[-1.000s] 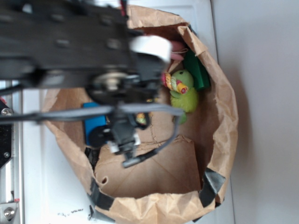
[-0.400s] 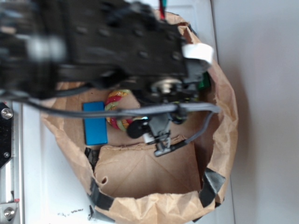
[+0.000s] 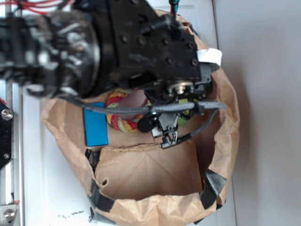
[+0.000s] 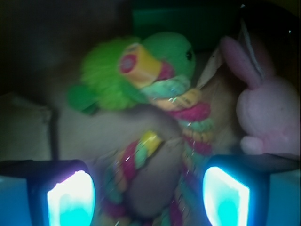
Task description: Grab the multicolored rope.
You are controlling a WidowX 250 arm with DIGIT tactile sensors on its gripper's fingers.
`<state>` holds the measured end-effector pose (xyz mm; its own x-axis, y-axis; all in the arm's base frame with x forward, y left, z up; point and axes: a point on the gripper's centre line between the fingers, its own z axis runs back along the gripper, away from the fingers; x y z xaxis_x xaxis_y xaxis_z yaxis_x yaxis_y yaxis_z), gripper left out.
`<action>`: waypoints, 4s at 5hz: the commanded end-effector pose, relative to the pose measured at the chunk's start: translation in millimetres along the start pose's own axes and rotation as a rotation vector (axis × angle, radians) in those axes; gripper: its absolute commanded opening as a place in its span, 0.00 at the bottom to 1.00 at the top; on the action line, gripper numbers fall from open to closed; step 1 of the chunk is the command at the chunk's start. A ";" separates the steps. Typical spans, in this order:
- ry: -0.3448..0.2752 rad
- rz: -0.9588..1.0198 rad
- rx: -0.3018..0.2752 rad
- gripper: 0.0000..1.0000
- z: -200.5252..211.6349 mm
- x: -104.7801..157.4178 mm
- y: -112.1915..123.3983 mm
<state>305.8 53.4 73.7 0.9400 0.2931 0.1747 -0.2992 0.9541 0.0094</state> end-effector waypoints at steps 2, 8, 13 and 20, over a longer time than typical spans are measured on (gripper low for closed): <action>-0.062 0.103 -0.023 1.00 10.6 -6.5 22.6; -0.111 0.297 0.002 1.00 -14.0 -7.6 35.5; -0.164 0.102 0.070 1.00 -35.5 -41.1 -3.3; -0.120 0.106 0.048 0.00 -33.3 -44.4 -2.9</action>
<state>269.7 38.4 27.2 0.8821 0.3822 0.2753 -0.4083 0.9119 0.0421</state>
